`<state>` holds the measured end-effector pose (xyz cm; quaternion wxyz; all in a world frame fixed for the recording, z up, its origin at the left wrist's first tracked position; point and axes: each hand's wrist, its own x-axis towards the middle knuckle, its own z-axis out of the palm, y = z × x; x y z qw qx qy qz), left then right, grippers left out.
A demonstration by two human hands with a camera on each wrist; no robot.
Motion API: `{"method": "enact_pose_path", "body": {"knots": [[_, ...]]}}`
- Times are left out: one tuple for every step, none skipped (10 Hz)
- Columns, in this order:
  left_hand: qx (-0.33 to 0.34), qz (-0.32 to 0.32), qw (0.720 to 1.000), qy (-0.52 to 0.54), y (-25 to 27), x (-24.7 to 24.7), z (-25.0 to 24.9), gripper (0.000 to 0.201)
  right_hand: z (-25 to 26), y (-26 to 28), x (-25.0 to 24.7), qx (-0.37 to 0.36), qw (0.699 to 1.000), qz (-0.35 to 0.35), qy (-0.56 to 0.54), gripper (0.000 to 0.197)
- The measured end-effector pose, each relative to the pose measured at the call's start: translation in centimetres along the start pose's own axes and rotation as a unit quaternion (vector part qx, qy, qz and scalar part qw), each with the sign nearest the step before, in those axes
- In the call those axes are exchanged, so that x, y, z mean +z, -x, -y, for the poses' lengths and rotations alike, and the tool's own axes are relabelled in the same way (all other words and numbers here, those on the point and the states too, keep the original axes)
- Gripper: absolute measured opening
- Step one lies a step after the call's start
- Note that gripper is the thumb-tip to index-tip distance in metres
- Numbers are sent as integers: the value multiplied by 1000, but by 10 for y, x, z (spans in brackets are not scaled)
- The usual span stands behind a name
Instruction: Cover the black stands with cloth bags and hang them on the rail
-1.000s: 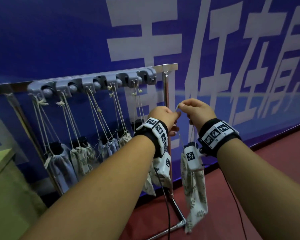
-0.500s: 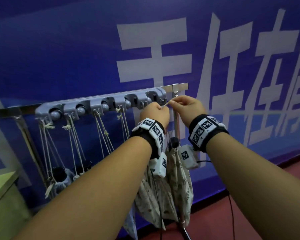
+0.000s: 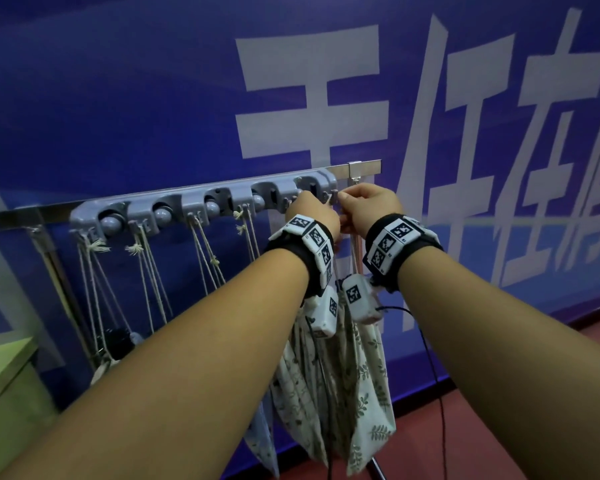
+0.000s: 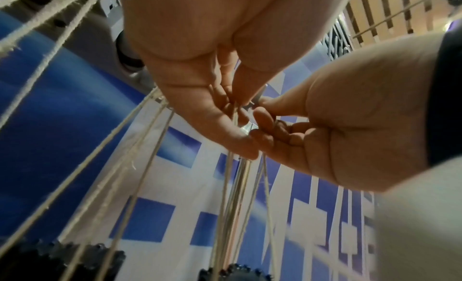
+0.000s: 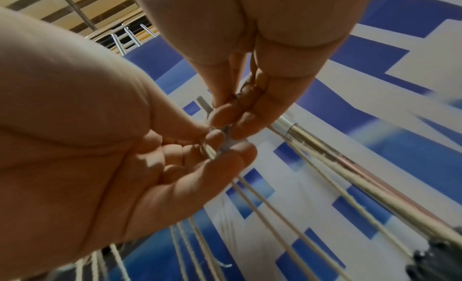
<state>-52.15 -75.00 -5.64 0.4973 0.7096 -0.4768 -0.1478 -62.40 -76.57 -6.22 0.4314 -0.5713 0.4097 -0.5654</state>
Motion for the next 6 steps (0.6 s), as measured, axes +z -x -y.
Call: {"method": "enact_pose_path", "body": {"knots": [[30,-26,999,-32,3,1,3,7,-2,3,0,11,1000,-3,0,11],[41,-9,996,-78,19,-9,4,3,-3,10,0,32,999,11,10,13],[47,38,997,-48,38,-25,9,20,-1,24,-3,61,998,16,15,22],[-28,57,995,75,64,-47,11,18,5,48,-5,69,997,14,37,16],[-88,79,982,148,88,-73,13,23,15,77,5,72,996,44,28,16],[-83,92,978,167,105,-103,19,19,26,100,21,70,995,62,40,19]]}}
